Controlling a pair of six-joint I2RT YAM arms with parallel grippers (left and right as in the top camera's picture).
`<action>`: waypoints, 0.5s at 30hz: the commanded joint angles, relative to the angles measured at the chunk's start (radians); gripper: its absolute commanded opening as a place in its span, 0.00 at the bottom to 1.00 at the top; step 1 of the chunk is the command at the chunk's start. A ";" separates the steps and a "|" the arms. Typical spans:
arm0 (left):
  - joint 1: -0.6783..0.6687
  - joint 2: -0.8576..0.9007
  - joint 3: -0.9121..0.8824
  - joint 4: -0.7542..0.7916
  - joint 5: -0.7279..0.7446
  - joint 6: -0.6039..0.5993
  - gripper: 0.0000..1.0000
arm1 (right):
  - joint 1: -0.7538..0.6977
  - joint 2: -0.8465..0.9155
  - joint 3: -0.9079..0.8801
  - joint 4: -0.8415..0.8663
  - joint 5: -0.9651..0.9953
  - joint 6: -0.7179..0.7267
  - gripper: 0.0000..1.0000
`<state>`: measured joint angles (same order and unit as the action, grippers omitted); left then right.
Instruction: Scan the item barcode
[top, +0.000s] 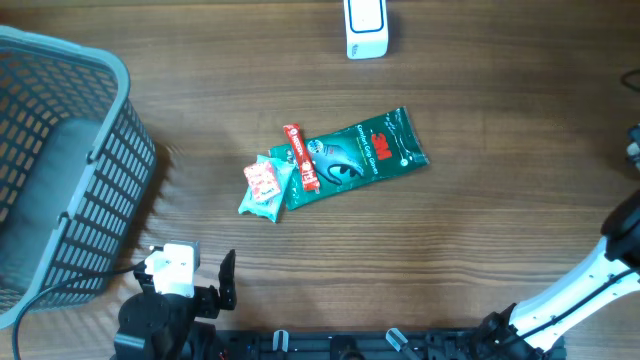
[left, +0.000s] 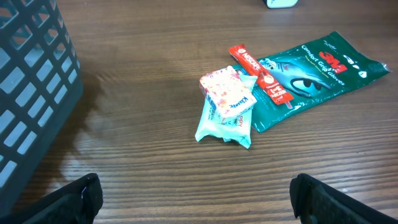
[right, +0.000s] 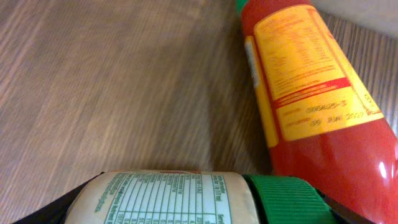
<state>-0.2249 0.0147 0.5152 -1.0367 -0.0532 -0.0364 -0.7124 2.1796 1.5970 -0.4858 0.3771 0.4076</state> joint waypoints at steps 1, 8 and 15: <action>0.005 -0.006 0.003 0.004 0.012 -0.002 1.00 | -0.044 -0.004 0.027 -0.003 -0.153 0.009 1.00; 0.005 -0.006 0.003 0.004 0.012 -0.002 1.00 | 0.013 -0.216 0.096 -0.048 -0.175 0.012 1.00; 0.005 -0.006 0.003 0.004 0.012 -0.002 1.00 | 0.277 -0.521 0.096 -0.185 -0.474 0.040 1.00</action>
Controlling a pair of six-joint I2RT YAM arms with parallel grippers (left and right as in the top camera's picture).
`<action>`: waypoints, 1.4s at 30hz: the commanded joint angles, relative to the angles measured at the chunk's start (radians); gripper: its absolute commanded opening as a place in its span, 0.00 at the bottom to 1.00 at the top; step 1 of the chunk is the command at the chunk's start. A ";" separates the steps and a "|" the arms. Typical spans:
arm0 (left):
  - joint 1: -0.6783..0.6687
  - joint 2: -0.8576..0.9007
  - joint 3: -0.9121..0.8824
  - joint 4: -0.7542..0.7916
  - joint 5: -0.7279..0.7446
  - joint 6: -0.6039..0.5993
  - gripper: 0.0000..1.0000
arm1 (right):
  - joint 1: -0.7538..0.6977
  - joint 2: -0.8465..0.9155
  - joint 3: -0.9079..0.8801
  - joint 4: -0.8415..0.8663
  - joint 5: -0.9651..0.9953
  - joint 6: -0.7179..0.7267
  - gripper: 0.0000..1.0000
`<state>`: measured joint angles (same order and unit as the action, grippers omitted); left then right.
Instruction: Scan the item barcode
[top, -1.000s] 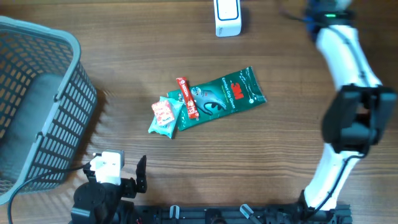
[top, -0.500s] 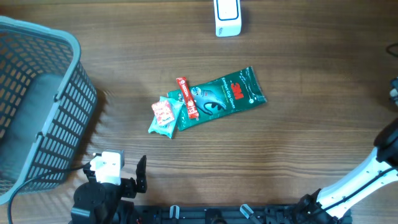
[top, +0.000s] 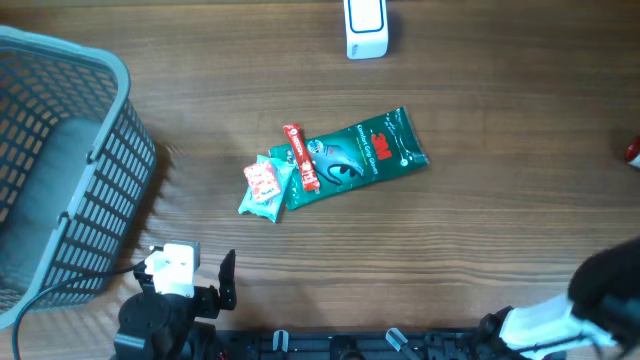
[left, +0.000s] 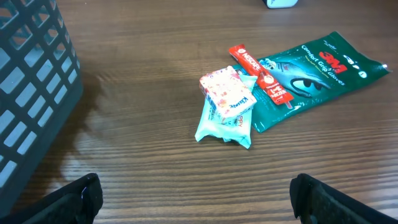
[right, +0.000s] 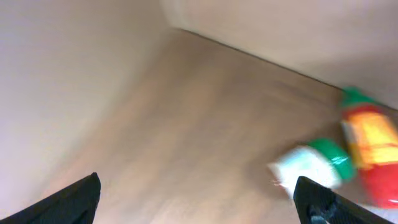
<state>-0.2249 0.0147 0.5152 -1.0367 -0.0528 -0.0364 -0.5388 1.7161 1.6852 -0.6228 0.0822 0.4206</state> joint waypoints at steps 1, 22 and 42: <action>0.005 -0.006 0.003 0.004 0.011 -0.002 1.00 | 0.171 -0.066 0.008 -0.087 -0.256 0.027 1.00; 0.005 -0.006 0.003 0.004 0.011 -0.002 1.00 | 1.228 0.357 -0.058 -0.039 0.182 -0.233 0.88; 0.005 -0.006 0.003 0.004 0.011 -0.002 1.00 | 1.394 0.524 -0.058 -0.008 0.321 -0.315 0.71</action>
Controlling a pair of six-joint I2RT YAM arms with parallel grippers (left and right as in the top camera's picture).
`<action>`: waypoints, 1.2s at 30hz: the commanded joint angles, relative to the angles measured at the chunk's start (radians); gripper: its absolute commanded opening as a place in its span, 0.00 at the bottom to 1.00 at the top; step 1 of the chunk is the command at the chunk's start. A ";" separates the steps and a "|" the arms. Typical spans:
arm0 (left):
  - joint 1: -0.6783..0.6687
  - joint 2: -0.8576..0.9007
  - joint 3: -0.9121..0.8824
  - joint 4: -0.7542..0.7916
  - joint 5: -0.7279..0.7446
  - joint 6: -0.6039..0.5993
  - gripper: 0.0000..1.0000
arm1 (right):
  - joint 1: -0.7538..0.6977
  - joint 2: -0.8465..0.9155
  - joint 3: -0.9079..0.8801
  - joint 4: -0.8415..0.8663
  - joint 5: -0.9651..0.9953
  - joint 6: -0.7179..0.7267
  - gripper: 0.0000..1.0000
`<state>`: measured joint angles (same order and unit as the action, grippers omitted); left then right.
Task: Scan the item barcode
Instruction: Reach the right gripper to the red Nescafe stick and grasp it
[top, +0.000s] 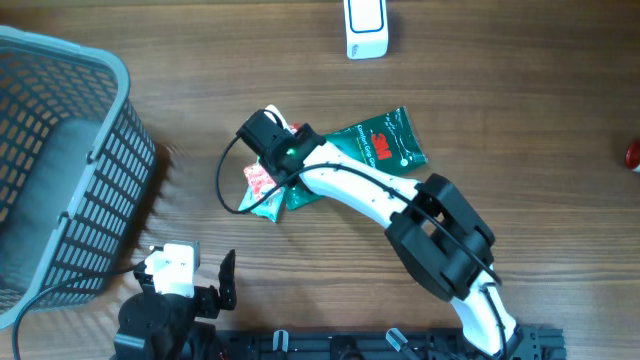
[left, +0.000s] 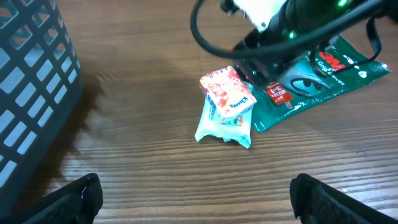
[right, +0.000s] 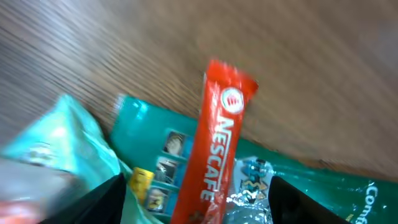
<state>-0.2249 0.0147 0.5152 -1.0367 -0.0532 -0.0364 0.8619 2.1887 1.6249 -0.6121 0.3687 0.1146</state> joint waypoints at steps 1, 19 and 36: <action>0.005 -0.006 0.003 0.004 0.011 -0.002 1.00 | -0.007 0.055 0.003 -0.023 0.035 -0.009 0.70; 0.005 -0.006 0.003 0.004 0.012 -0.002 1.00 | -0.014 0.175 0.003 -0.111 0.005 0.015 0.41; 0.005 -0.006 0.003 0.004 0.012 -0.002 1.00 | -0.183 -0.040 0.180 -0.371 -0.713 0.029 0.04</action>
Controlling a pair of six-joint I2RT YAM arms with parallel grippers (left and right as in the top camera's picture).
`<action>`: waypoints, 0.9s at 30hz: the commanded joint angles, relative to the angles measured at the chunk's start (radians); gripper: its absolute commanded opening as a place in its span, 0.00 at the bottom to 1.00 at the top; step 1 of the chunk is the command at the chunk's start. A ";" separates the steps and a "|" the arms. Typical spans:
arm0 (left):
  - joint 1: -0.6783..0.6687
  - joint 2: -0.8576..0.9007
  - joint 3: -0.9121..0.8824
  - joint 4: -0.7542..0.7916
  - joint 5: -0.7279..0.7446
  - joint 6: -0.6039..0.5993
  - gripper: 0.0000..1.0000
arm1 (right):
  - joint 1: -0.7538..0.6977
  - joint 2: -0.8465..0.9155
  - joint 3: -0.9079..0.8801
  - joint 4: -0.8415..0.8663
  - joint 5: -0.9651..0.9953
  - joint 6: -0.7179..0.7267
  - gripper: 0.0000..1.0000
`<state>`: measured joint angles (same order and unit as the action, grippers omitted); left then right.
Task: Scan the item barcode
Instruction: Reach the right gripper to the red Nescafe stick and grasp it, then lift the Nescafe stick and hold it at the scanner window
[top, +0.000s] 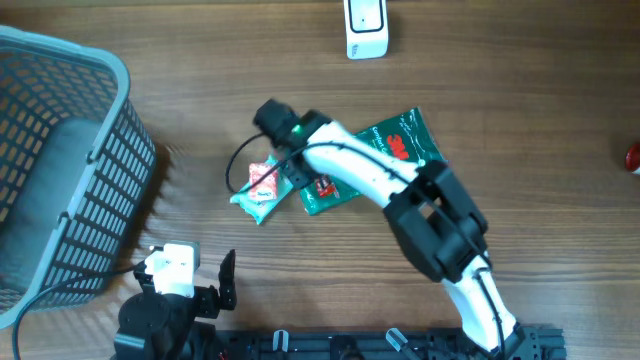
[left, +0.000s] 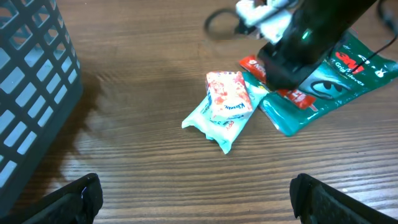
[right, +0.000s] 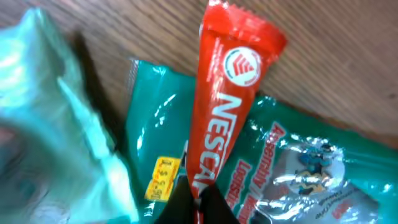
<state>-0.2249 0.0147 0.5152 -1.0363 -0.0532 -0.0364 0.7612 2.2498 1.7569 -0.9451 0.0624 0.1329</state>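
Observation:
A red Nescafe stick (right: 231, 102) lies across a green 3M package (right: 311, 177) that carries a yellow price sticker (right: 163, 178). My right gripper (right: 199, 202) is shut on the stick's lower end. From overhead, the right gripper (top: 296, 165) sits on the pile at the table's middle, and only a bit of the stick (top: 322, 187) shows. A pink packet (left: 229, 96) rests on a teal packet (left: 214, 123) just left of the package (left: 339, 84). The white scanner (top: 365, 28) stands at the far edge. My left gripper (left: 199, 205) is open and empty near the front edge.
A grey mesh basket (top: 60, 170) fills the left side of the table. A red bottle (top: 632, 155) peeks in at the right edge. The right arm (top: 400, 195) stretches across the middle from the front right.
My right gripper was open over the red stick and is now shut on it. The green package has turned and the teal and pink packets have shifted a little left. The left arm has not moved.
My right gripper was at the far right beside a red bottle and a green-capped one. Then it was away from them, its view blurred. Later it stood open over the pile at the middle, and now it is shut on the Nescafe stick.

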 joint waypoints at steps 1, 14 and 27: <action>0.005 -0.006 0.003 0.003 0.012 -0.002 1.00 | -0.121 -0.126 0.048 -0.068 -0.544 0.041 0.05; 0.005 -0.006 0.003 0.003 0.012 -0.002 1.00 | -0.344 -0.165 0.048 -0.522 -1.163 0.438 0.04; 0.005 -0.006 0.003 0.003 0.012 -0.002 1.00 | -0.344 -0.165 0.048 -0.515 -1.313 0.172 0.04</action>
<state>-0.2249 0.0147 0.5152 -1.0363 -0.0532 -0.0364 0.4179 2.0968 1.7950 -1.4544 -1.0958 0.5282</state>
